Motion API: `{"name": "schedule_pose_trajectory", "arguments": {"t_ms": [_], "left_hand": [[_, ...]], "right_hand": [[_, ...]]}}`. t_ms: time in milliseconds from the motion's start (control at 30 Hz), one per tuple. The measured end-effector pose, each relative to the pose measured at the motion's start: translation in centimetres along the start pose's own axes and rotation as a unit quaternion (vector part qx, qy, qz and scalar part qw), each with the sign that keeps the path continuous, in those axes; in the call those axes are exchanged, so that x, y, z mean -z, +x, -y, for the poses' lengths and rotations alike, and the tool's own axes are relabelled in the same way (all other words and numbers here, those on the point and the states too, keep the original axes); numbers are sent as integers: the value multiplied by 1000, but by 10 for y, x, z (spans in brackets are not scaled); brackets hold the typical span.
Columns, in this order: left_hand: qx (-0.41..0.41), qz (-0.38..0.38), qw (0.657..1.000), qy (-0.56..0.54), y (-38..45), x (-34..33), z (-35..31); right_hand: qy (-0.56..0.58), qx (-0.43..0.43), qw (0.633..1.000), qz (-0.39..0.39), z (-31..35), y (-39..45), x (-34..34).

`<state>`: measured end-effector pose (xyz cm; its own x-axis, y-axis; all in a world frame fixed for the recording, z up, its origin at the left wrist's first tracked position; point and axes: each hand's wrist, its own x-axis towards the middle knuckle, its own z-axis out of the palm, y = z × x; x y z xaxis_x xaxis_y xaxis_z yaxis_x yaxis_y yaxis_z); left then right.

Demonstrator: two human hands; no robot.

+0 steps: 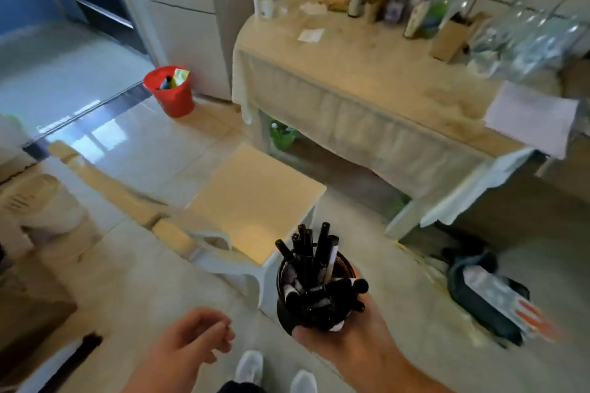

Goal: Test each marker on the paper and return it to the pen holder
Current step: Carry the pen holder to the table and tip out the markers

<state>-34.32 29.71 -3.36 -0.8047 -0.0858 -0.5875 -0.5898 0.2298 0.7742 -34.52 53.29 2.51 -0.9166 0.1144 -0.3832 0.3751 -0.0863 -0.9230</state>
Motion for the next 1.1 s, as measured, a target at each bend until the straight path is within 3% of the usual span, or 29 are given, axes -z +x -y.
{"name": "schedule_pose_trajectory", "arguments": {"t_ms": [67,133,267,367,467,700,867,1100], "left_hand": [[-12,33,999,20,11,-22,-18],[-30,61,997,37,20,-40,-36],[-63,105,989,82,47,-70,-64],[-73,111,988,83,69,-90,-81],[-89,115,985,96,83,-105,-101],[-77,180,977,85,108,-136,-148],[-66,199,974,81,149,-157,-166],[-78,183,976,84,201,-220,-202]], "right_hand": [[-85,61,989,102,-18,11,29],[-115,73,989,56,-31,16,50],[-61,41,997,-29,-33,29,74],[-5,32,996,-82,-31,46,83],[-21,20,991,-133,-25,62,92],[-41,28,982,-183,-9,107,113],[-11,26,986,-163,5,140,143],[-3,51,984,-171,32,208,209]]}}
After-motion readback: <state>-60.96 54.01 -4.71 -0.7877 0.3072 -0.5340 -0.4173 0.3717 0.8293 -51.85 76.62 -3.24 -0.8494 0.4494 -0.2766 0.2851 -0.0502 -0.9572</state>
